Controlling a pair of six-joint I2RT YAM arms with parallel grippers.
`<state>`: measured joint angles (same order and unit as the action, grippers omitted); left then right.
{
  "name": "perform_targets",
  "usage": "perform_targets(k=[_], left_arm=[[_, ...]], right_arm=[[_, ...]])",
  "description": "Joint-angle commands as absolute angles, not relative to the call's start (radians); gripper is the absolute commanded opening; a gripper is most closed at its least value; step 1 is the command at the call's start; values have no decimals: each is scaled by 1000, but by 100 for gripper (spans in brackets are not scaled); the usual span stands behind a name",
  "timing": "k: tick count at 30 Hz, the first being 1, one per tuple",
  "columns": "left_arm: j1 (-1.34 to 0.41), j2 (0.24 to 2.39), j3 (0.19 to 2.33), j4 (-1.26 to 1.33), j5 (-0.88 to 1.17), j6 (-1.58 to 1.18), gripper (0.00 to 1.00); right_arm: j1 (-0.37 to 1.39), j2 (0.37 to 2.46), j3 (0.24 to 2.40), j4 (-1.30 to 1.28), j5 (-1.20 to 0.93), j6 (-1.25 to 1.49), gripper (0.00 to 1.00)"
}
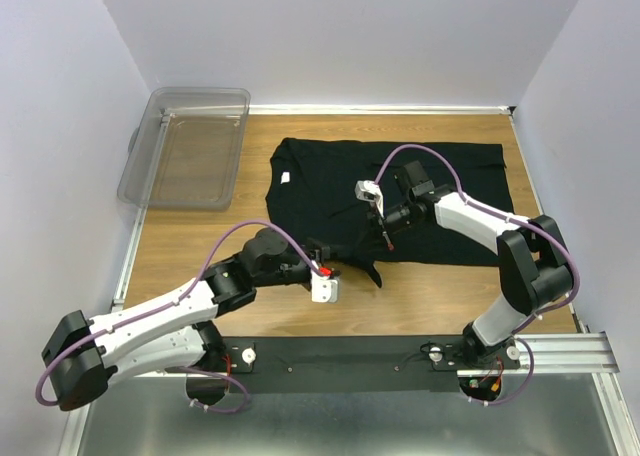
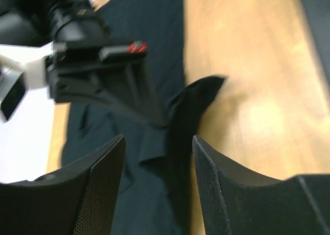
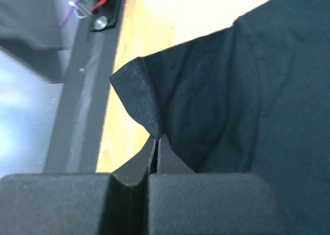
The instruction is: Fold and stack the t-shirts
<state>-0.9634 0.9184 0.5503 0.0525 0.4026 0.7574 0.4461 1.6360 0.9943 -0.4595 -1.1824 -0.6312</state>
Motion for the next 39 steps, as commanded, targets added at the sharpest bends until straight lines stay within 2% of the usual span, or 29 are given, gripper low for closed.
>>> perform_targets(k=[1, 3, 17, 21, 22, 24, 26, 28, 30, 32, 33, 35, 37, 39], left_arm=[[-989, 969, 584, 78, 189, 871, 59], [-997, 992, 589, 90, 149, 882, 57], [-1023, 1054, 577, 166, 100, 969, 56], [-1029, 1071, 581, 164, 109, 973, 37], [-1029, 1071, 581, 164, 113, 973, 30], [-1032, 1071, 577, 164, 124, 969, 24], [-1032, 1071, 575, 161, 135, 968, 13], [-1032, 1071, 575, 158, 143, 963, 0], [-1032, 1068, 577, 156, 155, 956, 0], [-1032, 1052, 577, 156, 158, 937, 0], [-1032, 1043, 572, 153, 160, 934, 0], [-1032, 1009, 563, 146, 179, 920, 0], [-1031, 979, 554, 138, 199, 910, 0], [-1032, 963, 545, 133, 225, 888, 0]], right_arm=[[445, 1637, 1031, -532, -1285, -660, 3], [445, 1640, 1034, -540, -1293, -661, 3], [440, 1667, 1052, -587, -1328, -678, 4], [439, 1672, 1055, -597, -1325, -681, 4], [437, 1675, 1055, -598, -1327, -681, 4], [436, 1677, 1057, -601, -1331, -683, 5], [433, 1678, 1060, -604, -1330, -683, 7], [431, 1677, 1063, -609, -1322, -681, 14], [431, 1666, 1083, -612, -1260, -670, 42], [425, 1645, 1107, -612, -1122, -617, 58], [419, 1603, 1117, -609, -922, -606, 66], [339, 1548, 1097, -607, -698, -633, 69], [206, 1459, 1044, -615, -579, -675, 70], [103, 1393, 991, -623, -412, -835, 70]])
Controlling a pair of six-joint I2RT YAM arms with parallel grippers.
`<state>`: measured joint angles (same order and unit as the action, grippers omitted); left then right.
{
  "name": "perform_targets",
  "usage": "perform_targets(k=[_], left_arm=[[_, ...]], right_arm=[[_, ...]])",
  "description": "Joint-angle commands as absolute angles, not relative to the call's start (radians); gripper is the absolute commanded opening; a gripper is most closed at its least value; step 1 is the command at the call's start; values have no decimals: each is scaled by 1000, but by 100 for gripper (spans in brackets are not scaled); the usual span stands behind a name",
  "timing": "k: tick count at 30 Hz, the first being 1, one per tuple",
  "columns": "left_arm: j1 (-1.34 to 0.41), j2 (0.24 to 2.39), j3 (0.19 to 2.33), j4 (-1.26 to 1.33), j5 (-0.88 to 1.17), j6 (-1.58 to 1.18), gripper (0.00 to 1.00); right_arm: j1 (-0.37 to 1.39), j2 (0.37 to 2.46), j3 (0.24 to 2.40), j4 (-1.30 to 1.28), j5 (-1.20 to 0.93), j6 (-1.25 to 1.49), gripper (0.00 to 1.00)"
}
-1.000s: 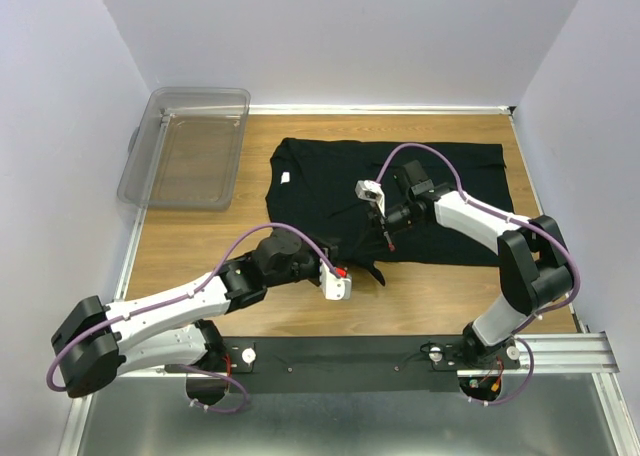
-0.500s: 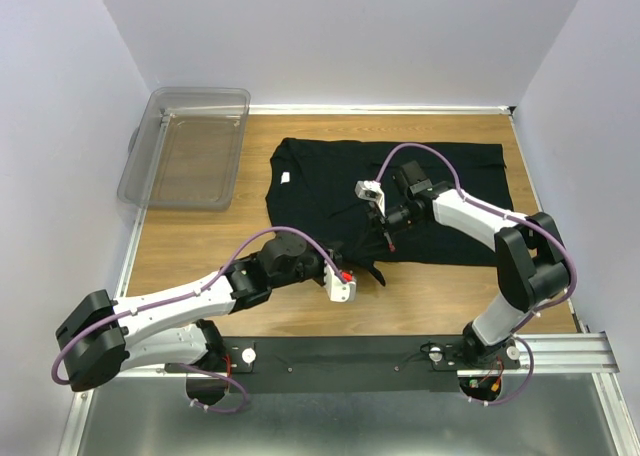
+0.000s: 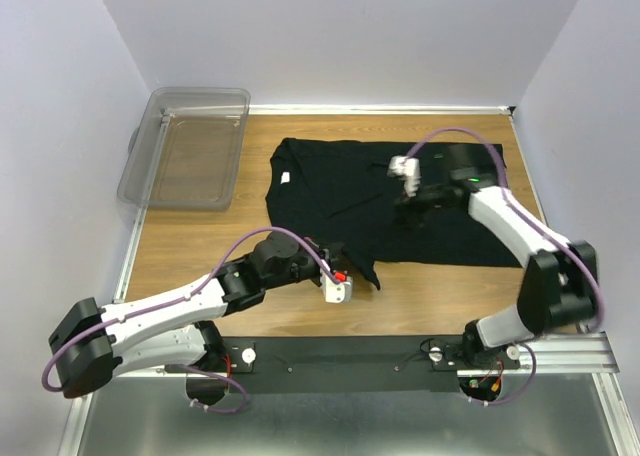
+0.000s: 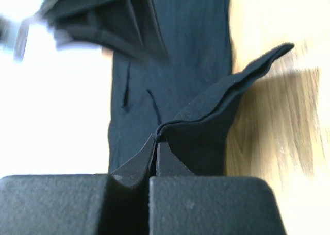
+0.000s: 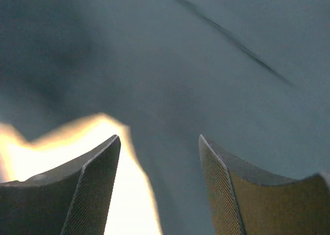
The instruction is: Fold and stack the t-shirts
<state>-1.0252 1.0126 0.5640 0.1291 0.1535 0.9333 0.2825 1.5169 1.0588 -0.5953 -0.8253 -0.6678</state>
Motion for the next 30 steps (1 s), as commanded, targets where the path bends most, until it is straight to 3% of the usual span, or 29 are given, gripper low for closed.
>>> perform_targets(k=[1, 4, 8, 12, 17, 30], left_arm=[[-1032, 953, 545, 130, 236, 882, 0], [-1031, 946, 546, 124, 284, 853, 0], [-1032, 959, 548, 124, 305, 851, 0], [-1032, 962, 545, 117, 311, 857, 0], [-1032, 963, 537, 124, 304, 864, 0], [-1032, 1006, 543, 127, 301, 853, 0]], right_arm=[[6, 1341, 962, -646, -358, -906, 70], [-183, 1255, 832, -708, -166, -1315, 69], [-383, 1190, 766, -761, -92, -1538, 67], [-510, 1254, 750, -764, -11, -1630, 61], [-583, 1348, 744, -736, -6, -1696, 53], [-592, 1506, 733, -595, -38, -1715, 50]])
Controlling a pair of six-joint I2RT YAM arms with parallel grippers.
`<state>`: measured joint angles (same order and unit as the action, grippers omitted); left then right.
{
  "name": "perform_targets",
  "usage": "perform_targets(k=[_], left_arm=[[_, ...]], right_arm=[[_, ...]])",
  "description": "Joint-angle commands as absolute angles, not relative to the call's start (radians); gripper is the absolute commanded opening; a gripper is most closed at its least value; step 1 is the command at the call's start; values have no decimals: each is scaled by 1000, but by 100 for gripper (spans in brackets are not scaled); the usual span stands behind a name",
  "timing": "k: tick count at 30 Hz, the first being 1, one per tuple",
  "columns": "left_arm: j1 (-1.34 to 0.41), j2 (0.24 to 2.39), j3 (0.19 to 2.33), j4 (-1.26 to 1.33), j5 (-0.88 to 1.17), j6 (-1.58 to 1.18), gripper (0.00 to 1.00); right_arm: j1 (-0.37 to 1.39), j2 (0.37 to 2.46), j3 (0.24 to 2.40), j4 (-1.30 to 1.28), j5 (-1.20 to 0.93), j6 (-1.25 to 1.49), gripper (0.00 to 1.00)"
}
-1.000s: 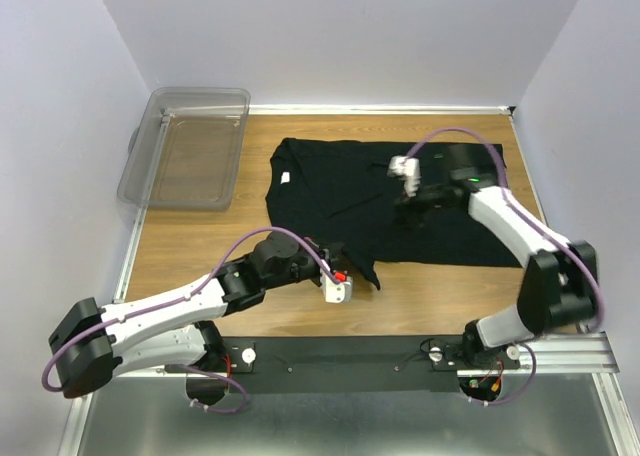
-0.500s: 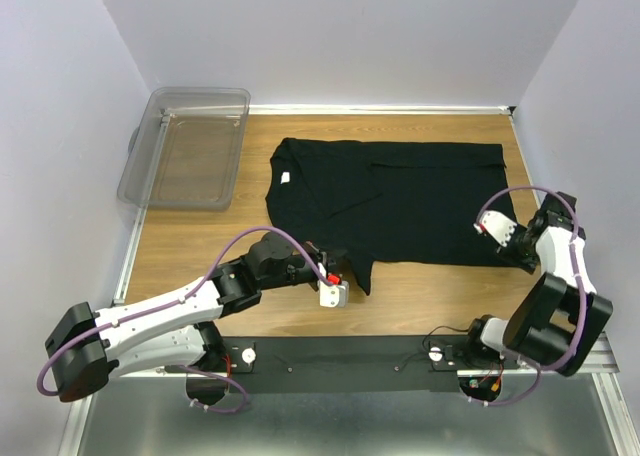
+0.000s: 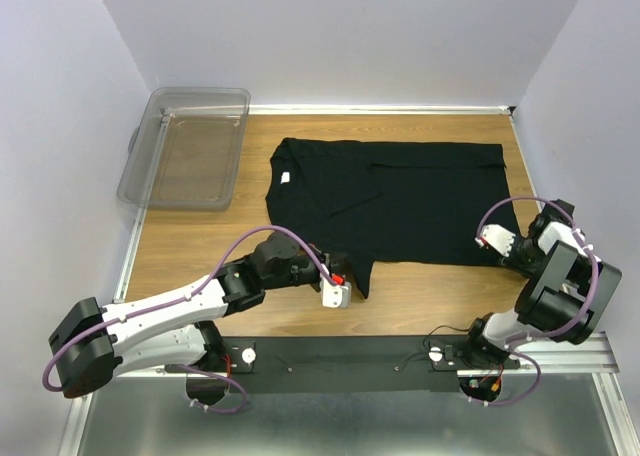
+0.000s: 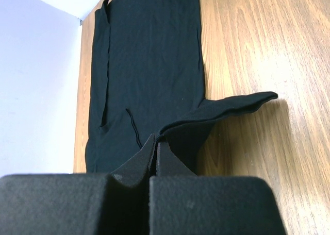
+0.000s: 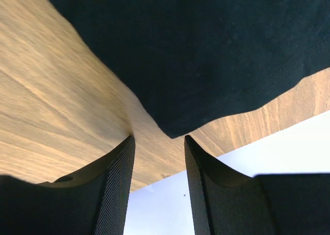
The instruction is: Fold and stack the t-shirts
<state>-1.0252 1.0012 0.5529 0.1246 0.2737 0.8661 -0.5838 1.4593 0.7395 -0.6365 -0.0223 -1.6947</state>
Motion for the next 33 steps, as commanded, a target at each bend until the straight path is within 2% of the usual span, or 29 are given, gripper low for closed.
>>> perform_targets(k=[1, 7, 11, 14, 20, 23, 27, 32, 33], left_arm=[[-1032, 1006, 542, 127, 299, 853, 0], [-1031, 1008, 543, 130, 302, 850, 0], [-1031, 1008, 541, 130, 301, 848, 0], [-1029, 1011, 541, 132, 301, 848, 0], [-1028, 1014, 545, 132, 304, 847, 0], [-1025, 1015, 548, 132, 314, 841, 0], [-1020, 1014, 548, 137, 322, 838, 0], [-1008, 1008, 546, 150, 339, 821, 0], [-1003, 1006, 545, 155, 345, 809, 0]], right_arm=[[-592, 1512, 733, -589, -43, -1717, 50], [-592, 1566, 742, -560, -60, -1715, 47], [-592, 1560, 735, -560, -90, -1749, 46], [-592, 1552, 724, -561, -117, -1767, 41], [-592, 1540, 704, -561, -156, -1782, 39], [-591, 1539, 701, -564, -173, -1783, 33], [-591, 1551, 701, -575, -190, -1781, 19], [-592, 1557, 722, -606, -184, -1758, 6], [-592, 1557, 733, -620, -169, -1755, 1]])
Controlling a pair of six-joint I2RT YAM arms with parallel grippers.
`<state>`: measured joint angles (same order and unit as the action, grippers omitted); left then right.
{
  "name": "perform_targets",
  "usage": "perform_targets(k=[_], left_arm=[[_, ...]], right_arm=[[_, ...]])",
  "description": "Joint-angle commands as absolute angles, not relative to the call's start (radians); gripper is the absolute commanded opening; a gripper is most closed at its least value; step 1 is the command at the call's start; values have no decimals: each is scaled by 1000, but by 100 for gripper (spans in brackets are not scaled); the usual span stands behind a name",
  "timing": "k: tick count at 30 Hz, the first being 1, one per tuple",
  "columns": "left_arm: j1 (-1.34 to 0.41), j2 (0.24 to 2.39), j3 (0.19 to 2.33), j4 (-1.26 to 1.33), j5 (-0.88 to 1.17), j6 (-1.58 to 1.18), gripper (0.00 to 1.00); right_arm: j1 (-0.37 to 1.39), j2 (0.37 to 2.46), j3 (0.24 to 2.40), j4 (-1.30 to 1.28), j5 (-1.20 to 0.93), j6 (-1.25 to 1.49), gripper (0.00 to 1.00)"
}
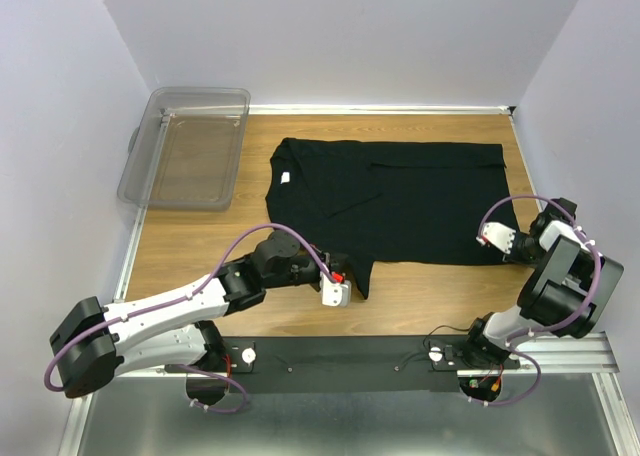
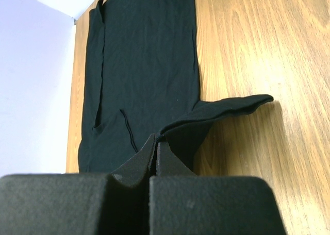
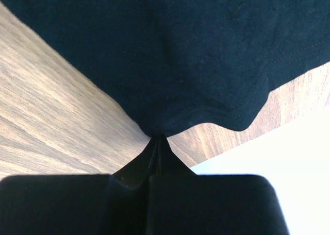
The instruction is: Fold and stack the t-shirts
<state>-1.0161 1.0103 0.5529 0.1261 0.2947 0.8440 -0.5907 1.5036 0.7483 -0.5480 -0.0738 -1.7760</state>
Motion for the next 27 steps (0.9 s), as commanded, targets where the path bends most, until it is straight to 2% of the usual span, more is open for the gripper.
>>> perform_targets(k=[1, 13, 27], left_arm=[[-997, 1006, 545, 163, 351, 801, 0], [-760, 956, 531, 325, 532, 675, 0], [-577, 997, 537, 532, 566, 528, 0]], right_arm=[[-592, 1554, 745, -653, -161, -1755, 1], [-603, 1500, 977, -931, -313, -1720, 1], [-603, 1603, 1160, -951, -394, -1585, 1]])
